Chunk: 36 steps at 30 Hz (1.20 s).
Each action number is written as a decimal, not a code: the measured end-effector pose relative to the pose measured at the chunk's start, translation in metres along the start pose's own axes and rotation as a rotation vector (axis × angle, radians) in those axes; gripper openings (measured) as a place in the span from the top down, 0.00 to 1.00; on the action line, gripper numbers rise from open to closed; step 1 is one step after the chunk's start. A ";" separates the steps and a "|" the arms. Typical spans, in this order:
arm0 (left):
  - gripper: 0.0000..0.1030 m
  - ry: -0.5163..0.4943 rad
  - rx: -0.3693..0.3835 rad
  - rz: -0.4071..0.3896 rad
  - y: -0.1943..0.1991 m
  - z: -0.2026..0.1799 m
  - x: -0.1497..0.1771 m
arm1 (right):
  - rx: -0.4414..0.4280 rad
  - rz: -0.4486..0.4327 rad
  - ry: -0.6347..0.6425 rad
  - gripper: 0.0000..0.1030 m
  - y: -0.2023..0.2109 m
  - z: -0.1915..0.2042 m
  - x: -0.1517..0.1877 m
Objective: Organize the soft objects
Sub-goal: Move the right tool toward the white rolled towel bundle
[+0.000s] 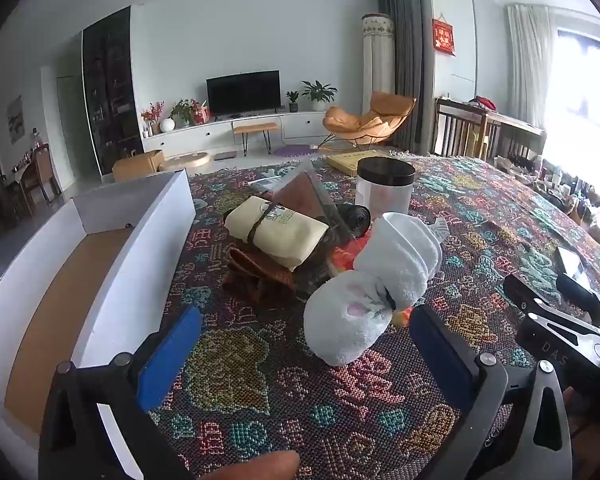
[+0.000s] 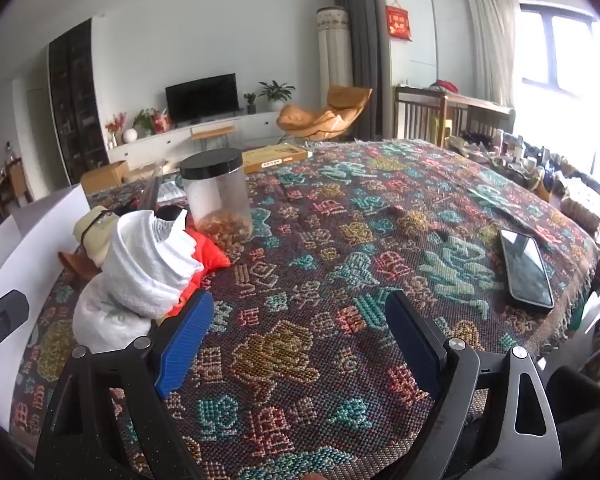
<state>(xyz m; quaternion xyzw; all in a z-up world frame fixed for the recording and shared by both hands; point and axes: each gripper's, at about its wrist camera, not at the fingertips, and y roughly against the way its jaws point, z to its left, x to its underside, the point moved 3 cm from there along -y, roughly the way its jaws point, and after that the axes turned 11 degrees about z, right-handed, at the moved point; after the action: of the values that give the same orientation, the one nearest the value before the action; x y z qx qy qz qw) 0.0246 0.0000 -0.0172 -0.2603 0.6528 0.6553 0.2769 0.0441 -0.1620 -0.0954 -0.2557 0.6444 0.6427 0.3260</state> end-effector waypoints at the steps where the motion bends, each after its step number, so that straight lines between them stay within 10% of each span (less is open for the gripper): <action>1: 0.00 -0.007 -0.008 -0.001 0.000 0.000 0.000 | -0.001 0.000 -0.001 0.13 0.000 0.000 0.000; 36: 0.00 -0.027 -0.054 0.107 -0.024 0.001 0.019 | -0.022 0.010 0.009 0.13 -0.003 0.004 0.001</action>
<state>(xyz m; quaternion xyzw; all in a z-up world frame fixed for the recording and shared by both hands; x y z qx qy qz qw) 0.0282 0.0014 -0.0481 -0.2235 0.6440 0.6901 0.2431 0.0462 -0.1583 -0.0977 -0.2590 0.6402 0.6501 0.3169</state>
